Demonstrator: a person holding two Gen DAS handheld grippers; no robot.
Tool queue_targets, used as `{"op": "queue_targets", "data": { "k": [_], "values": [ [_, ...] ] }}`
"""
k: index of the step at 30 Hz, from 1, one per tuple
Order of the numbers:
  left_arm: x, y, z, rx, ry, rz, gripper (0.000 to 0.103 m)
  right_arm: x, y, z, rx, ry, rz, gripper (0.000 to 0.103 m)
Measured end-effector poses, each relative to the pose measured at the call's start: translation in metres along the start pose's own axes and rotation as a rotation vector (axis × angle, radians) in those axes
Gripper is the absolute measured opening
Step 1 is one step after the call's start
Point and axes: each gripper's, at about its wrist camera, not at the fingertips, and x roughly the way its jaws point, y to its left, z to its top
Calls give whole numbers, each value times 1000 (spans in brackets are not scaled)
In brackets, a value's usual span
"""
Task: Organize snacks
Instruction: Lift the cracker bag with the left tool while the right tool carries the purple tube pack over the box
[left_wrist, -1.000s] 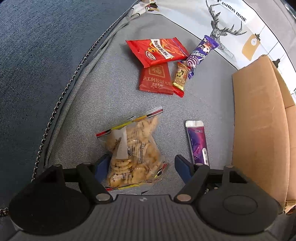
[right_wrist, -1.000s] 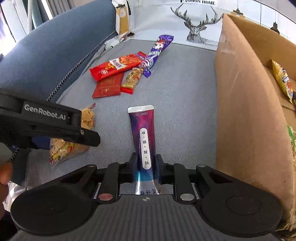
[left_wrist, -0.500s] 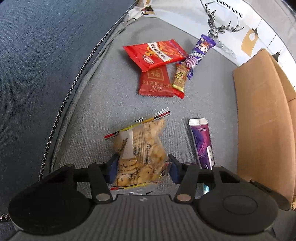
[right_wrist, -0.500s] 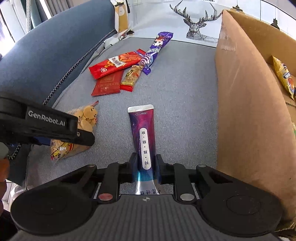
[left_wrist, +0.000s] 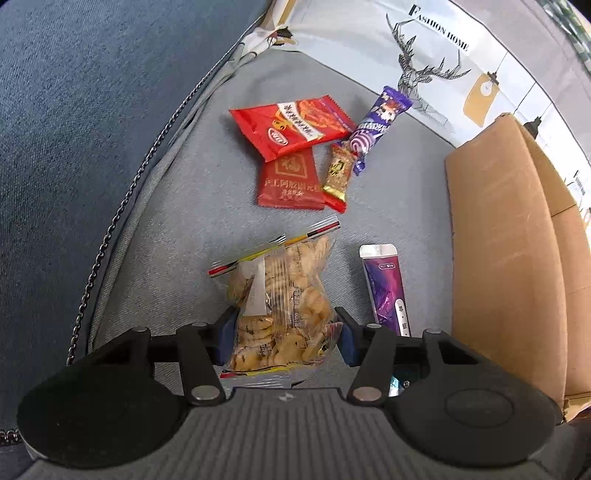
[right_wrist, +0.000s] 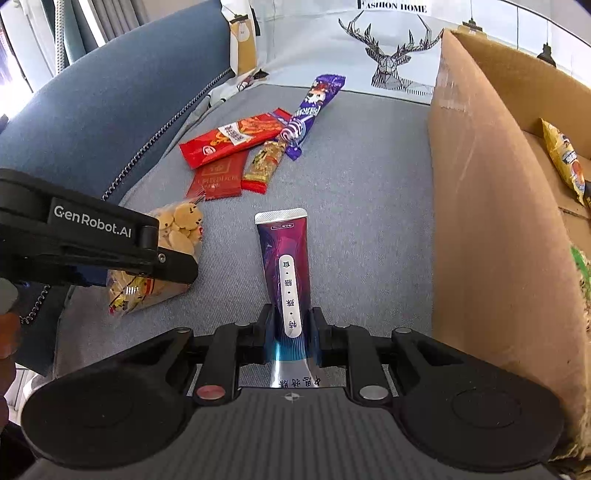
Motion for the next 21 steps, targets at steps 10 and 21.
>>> {"op": "queue_targets", "data": {
  "k": [10, 21],
  "values": [
    [-11, -3, 3, -12, -62, -62, 59, -19, 1, 6, -3, -81, 18, 20],
    [-42, -18, 11, 36, -267, -96, 59, -59, -14, 19, 18, -260, 64, 20]
  ]
}}
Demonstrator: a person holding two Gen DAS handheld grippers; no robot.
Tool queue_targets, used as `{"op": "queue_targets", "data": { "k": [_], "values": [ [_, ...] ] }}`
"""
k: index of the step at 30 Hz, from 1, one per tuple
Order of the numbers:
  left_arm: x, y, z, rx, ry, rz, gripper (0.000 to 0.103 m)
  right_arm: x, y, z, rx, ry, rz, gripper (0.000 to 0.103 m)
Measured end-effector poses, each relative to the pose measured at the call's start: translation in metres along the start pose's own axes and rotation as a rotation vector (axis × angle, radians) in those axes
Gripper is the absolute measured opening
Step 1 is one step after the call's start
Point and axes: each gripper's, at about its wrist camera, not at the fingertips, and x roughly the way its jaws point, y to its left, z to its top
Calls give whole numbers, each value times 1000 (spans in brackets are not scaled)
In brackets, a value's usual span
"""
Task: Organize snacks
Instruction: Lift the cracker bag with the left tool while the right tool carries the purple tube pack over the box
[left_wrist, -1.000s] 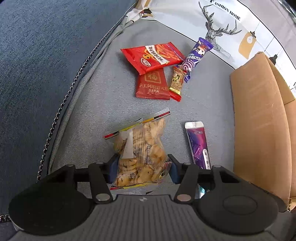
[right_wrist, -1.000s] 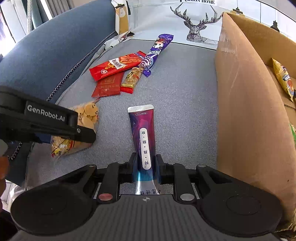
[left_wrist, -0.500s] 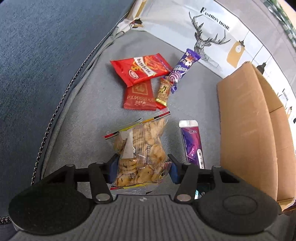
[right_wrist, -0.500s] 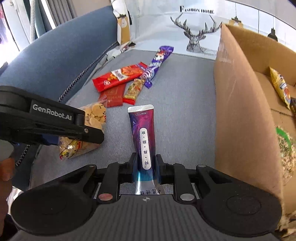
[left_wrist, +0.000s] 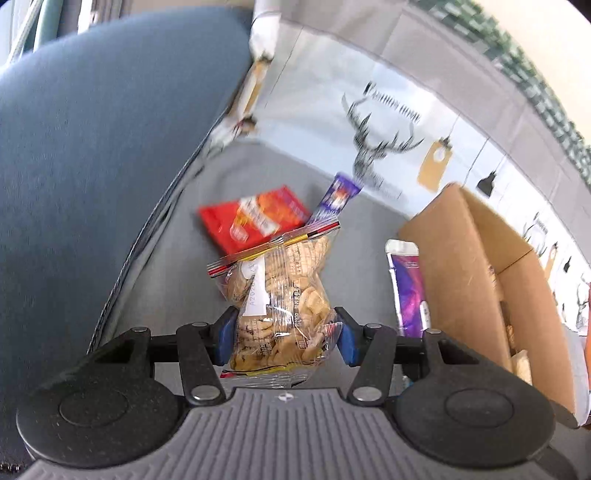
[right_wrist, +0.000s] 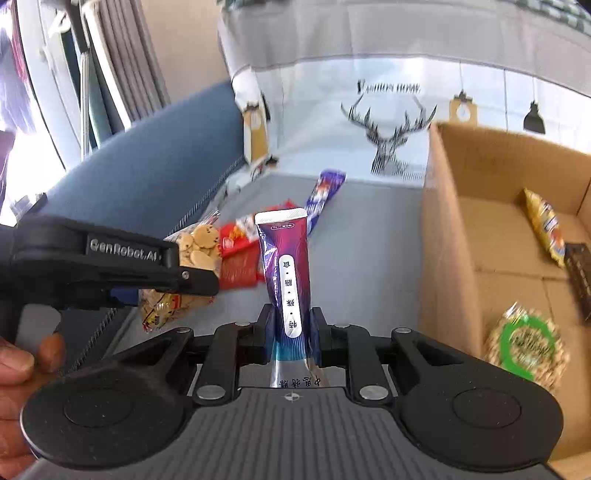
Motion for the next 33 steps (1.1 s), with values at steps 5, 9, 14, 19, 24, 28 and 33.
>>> {"op": "queue_targets", "data": {
  "k": [5, 9, 14, 19, 24, 28, 33],
  "values": [
    [-11, -10, 4, -7, -85, -47, 59, -21, -13, 12, 24, -96, 14, 20],
    [-15, -22, 8, -5, -139, -82, 59, -33, -25, 19, 34, -148, 12, 20],
    [-18, -39, 11, 12, -187, -131, 59, -46, -45, 26, 63, -182, 0, 20],
    [-16, -57, 12, 25, -206, -181, 59, -62, -66, 31, 97, -218, -23, 20],
    [-17, -81, 10, 52, -237, -235, 59, -80, -89, 37, 119, -261, -60, 20],
    [-17, -107, 4, 94, -265, -275, 59, -96, -111, 40, 133, -292, -114, 20],
    [-13, -143, -5, 143, -282, -323, 59, -107, -145, 38, 170, -328, -206, 20]
  ]
}}
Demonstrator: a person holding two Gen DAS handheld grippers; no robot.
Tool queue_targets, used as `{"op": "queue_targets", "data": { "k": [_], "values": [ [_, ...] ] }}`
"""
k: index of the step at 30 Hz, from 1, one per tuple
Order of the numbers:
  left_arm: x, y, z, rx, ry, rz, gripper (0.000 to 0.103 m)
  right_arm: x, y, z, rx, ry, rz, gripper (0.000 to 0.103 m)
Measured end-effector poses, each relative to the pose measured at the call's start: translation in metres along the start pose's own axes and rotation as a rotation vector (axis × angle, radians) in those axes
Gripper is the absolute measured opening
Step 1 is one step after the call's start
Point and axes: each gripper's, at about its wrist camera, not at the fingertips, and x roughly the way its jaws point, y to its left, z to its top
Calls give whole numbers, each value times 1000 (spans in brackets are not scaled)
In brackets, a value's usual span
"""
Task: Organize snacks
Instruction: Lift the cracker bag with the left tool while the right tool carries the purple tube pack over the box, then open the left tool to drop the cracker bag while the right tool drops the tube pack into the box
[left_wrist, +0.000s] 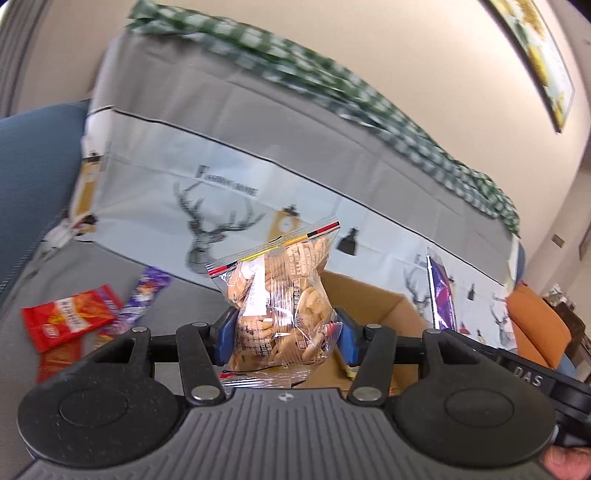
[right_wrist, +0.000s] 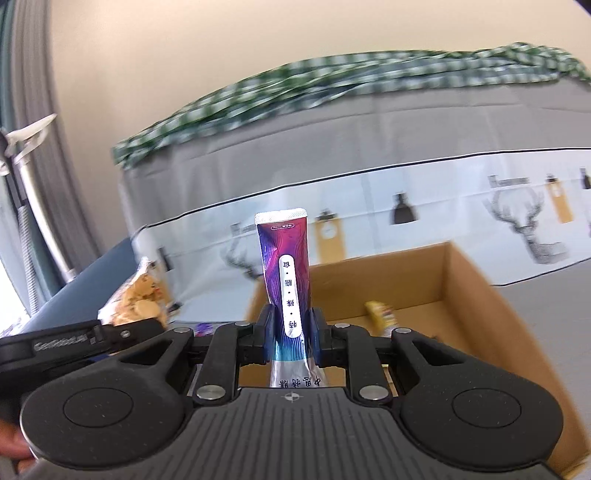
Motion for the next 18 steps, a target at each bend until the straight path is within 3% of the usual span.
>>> {"op": "queue_targets", "data": {
  "k": [12, 18],
  "values": [
    [31, -56, -15, 54, 13, -97, 59, -13, -61, 2, 24, -102, -219, 20],
    [39, -67, -19, 58, 18, -123, 59, -14, -69, 0, 20, -118, -248, 20]
  ]
}}
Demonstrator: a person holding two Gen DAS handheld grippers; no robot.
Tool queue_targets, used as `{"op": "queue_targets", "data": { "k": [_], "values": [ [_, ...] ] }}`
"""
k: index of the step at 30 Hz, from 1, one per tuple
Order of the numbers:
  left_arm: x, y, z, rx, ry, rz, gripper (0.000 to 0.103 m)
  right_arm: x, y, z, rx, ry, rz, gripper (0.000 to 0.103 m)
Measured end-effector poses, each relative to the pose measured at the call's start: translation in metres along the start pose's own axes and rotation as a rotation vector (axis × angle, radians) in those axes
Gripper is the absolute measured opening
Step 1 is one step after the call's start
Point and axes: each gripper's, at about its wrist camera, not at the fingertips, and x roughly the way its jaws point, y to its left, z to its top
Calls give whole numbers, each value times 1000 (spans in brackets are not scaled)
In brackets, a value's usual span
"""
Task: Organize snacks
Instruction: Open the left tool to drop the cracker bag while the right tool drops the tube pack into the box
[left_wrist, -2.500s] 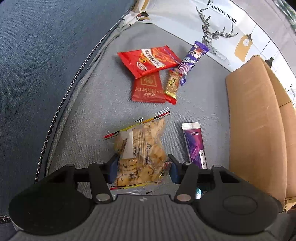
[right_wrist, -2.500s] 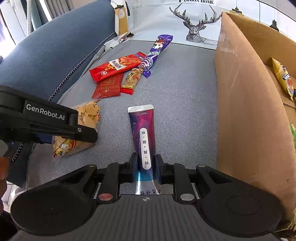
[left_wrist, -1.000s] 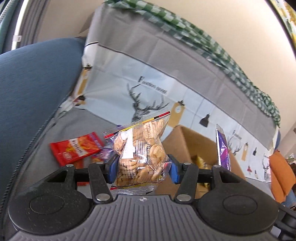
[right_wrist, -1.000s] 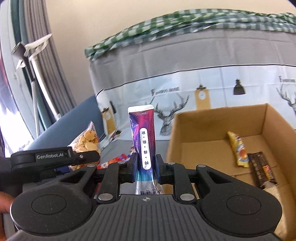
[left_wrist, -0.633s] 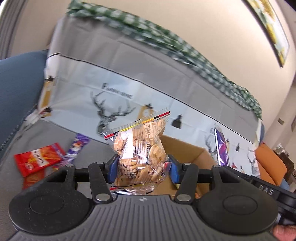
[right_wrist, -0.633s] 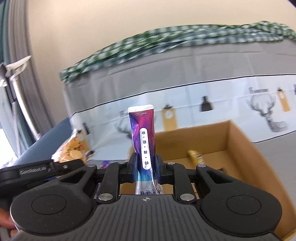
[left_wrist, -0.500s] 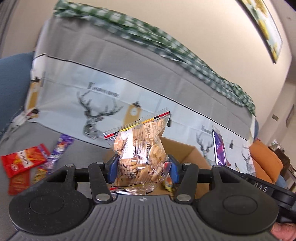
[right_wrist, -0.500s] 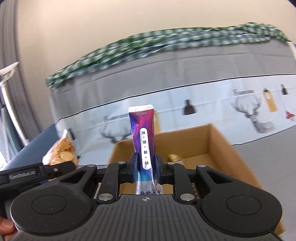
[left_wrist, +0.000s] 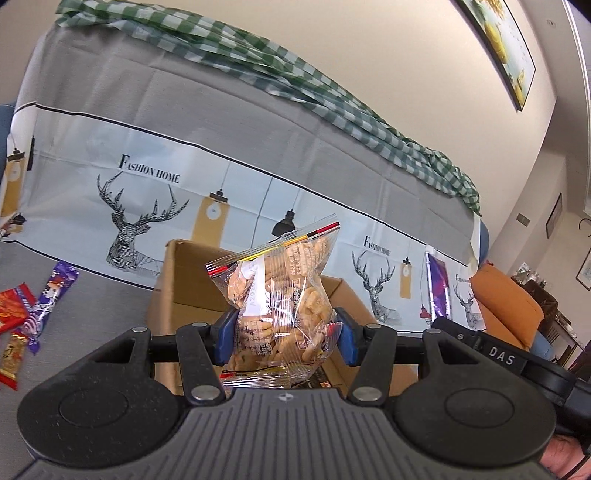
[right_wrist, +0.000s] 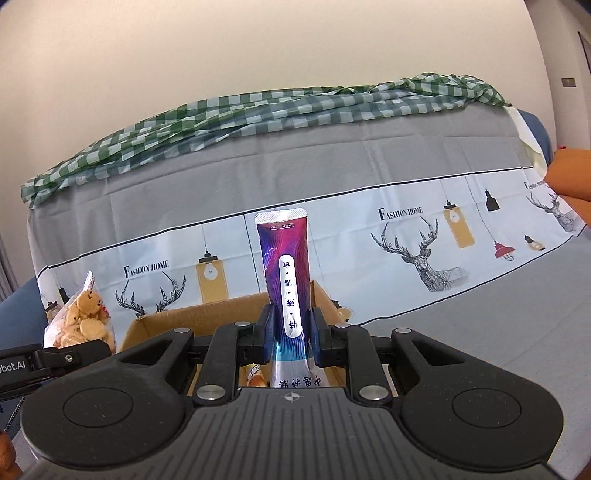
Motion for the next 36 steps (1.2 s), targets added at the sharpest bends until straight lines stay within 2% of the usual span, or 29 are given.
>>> {"op": "queue_targets", "data": {
  "k": [32, 35, 36],
  "values": [
    [2, -8, -5, 21, 9, -42, 59, -1, 5, 0, -27, -11, 3, 21],
    [4, -11, -5, 26, 28, -83, 62, 0, 5, -1, -26, 3, 6, 24],
    [4, -13, -6, 32, 29, -84, 67, 0, 5, -1, -25, 10, 1, 27]
  ]
}}
